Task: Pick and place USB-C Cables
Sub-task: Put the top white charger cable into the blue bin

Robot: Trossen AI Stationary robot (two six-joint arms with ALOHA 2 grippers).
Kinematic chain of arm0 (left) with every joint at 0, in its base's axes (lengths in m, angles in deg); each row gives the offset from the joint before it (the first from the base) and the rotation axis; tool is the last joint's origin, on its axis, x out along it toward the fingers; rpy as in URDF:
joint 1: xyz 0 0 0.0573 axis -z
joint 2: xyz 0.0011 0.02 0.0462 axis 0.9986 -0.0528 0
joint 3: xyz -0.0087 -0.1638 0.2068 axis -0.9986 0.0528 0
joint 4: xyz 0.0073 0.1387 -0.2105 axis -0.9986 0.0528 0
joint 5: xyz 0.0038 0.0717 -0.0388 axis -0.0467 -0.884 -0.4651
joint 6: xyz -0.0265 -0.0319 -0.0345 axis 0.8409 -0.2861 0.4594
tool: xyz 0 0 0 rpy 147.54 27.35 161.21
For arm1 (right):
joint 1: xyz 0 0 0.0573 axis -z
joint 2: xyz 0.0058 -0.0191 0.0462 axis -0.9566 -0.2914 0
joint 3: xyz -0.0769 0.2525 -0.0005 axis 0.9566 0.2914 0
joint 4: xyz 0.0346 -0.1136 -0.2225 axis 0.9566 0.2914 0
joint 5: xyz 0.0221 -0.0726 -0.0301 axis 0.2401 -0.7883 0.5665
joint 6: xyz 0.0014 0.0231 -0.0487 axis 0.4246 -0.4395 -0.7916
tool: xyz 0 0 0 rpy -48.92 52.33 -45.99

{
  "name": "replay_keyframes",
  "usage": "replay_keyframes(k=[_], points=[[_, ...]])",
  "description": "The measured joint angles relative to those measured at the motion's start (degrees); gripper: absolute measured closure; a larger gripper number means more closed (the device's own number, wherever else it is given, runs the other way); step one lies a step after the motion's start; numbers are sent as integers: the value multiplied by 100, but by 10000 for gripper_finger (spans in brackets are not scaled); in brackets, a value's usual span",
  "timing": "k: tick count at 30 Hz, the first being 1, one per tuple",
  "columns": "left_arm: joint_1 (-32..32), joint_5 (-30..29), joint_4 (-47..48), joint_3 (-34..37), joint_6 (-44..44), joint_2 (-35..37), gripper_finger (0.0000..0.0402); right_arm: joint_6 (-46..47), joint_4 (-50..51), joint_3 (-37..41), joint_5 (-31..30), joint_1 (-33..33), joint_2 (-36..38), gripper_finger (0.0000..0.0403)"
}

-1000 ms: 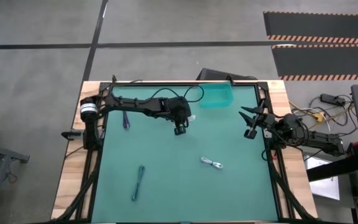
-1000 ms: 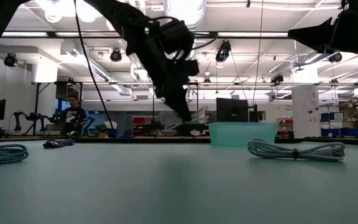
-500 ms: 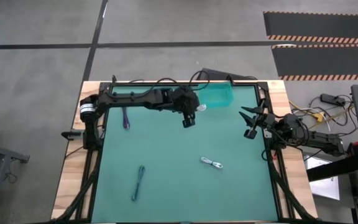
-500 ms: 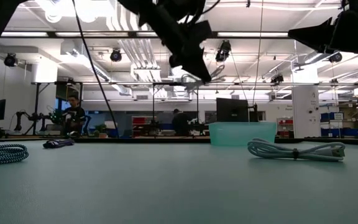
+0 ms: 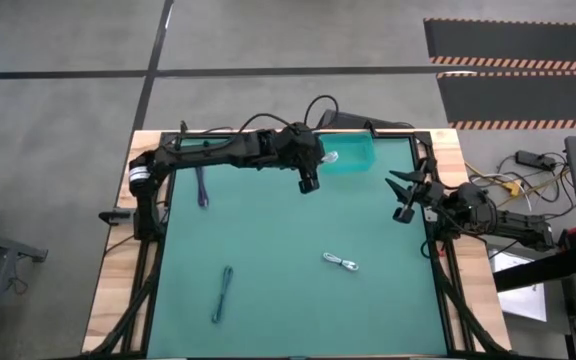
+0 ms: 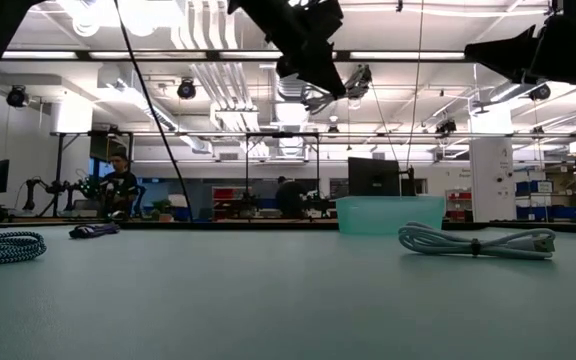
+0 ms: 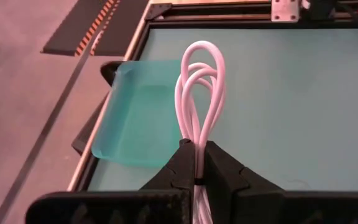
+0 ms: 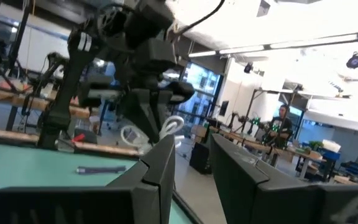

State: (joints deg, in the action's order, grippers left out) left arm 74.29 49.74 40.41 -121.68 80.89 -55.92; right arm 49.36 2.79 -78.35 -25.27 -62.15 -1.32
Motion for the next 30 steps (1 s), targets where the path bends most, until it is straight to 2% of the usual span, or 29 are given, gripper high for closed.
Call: replay_keyframes(k=[6,11,30], points=[[-23,-54,-199,-97,-162,-22,398,117,-530,0,56,1,2,310],[-46,-52,-585,-112,-261,-22,398,-19,-700,0,513,-1,4,310],[-83,15,-2879,-112,-1011,-24,398,235,-1366,0,511,-1,4,310]])
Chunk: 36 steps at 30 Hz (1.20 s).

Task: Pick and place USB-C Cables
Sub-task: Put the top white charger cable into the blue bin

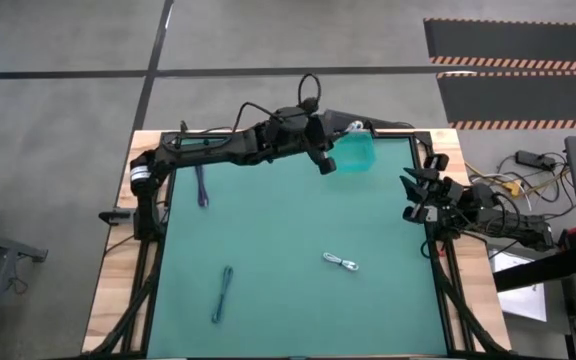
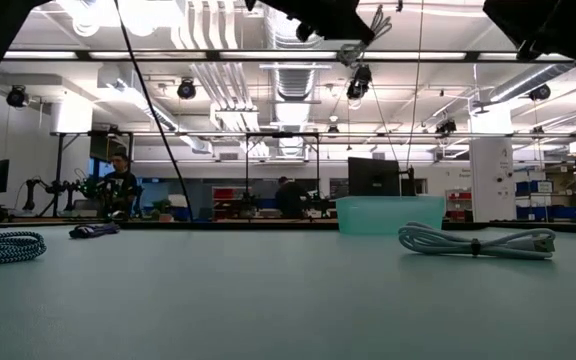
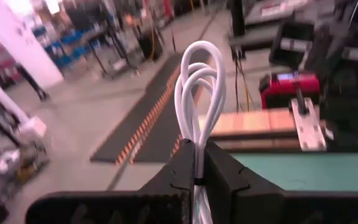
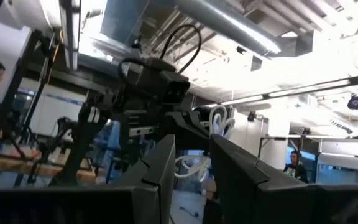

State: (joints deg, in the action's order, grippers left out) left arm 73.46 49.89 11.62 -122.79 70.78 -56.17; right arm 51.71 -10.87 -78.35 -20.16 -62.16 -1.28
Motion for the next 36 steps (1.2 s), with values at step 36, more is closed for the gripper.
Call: replay_keyframes(k=[36], points=[[-843,435,-701,-944,415,-2109,398,69,-52,0,-4,-11,-7,310]])
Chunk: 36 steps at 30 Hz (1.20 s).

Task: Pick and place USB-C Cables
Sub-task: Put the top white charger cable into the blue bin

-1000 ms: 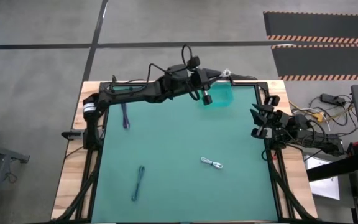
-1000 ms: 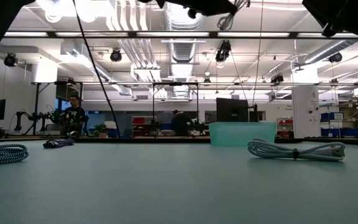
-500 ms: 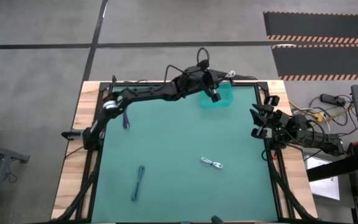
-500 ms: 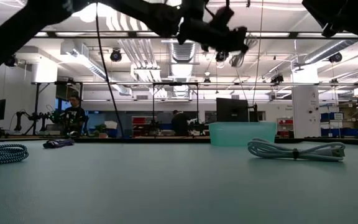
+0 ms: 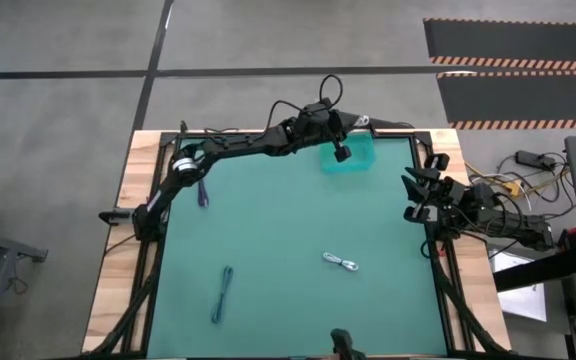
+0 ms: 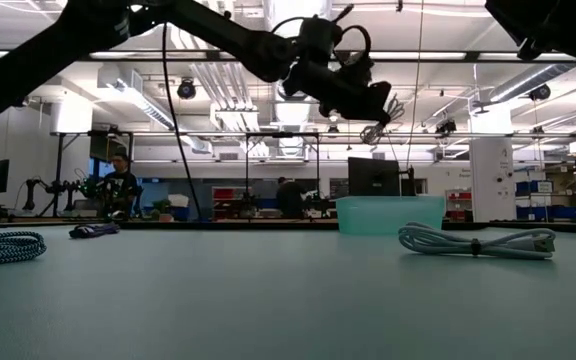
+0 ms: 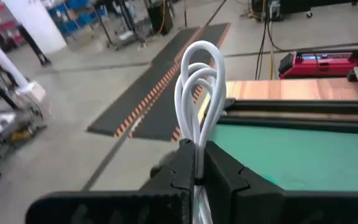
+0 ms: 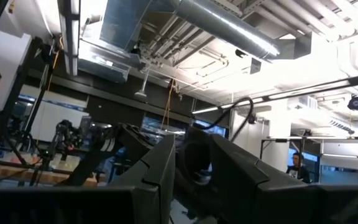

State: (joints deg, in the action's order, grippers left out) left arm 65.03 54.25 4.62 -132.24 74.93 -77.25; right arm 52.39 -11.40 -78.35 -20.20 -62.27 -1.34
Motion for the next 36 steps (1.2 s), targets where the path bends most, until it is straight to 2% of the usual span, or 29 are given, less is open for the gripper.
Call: replay_keyframes(k=[14,36], points=[[-36,121,88,155,246,-50,398,-6,0,-4,0,0,-2,310],[-55,129,64,791,639,-49,398,-50,8,-4,-2,0,-4,310]])
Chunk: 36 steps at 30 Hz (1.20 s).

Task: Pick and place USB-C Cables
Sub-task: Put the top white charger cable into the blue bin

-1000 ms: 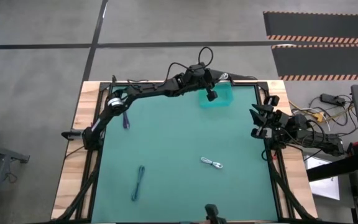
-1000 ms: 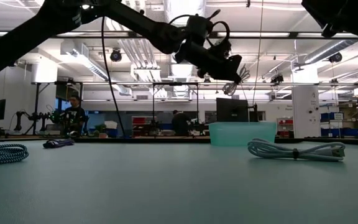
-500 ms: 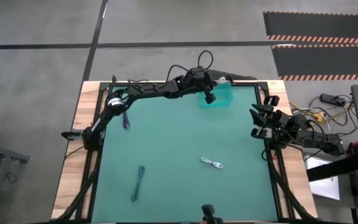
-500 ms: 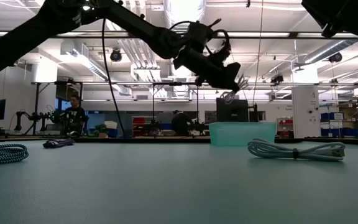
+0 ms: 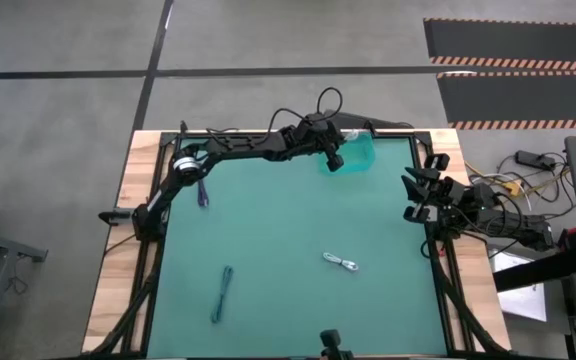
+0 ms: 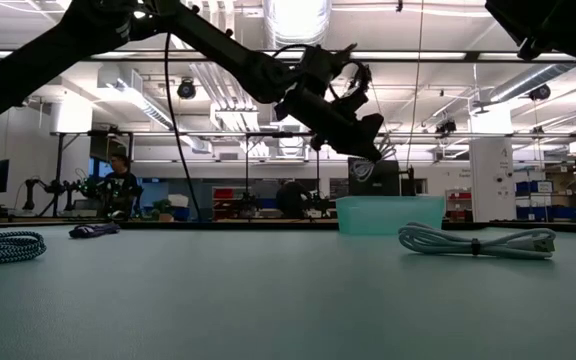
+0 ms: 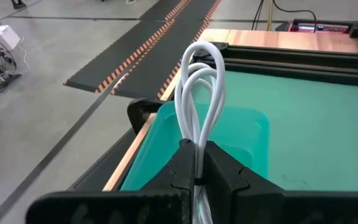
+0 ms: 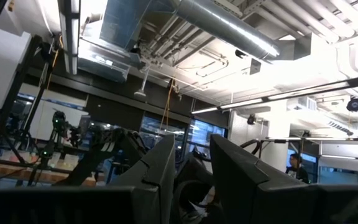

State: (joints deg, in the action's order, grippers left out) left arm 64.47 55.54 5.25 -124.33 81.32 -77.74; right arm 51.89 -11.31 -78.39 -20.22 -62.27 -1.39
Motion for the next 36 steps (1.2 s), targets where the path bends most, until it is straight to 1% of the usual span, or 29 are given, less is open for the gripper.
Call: replay_keyframes(k=[16,24,36], points=[[0,0,-364,23,49,0,398,-109,79,0,-4,0,0,310],[11,0,-809,33,154,-158,398,-108,79,0,-17,0,0,310],[11,0,-878,51,153,-179,398,-149,99,0,-46,0,0,310]])
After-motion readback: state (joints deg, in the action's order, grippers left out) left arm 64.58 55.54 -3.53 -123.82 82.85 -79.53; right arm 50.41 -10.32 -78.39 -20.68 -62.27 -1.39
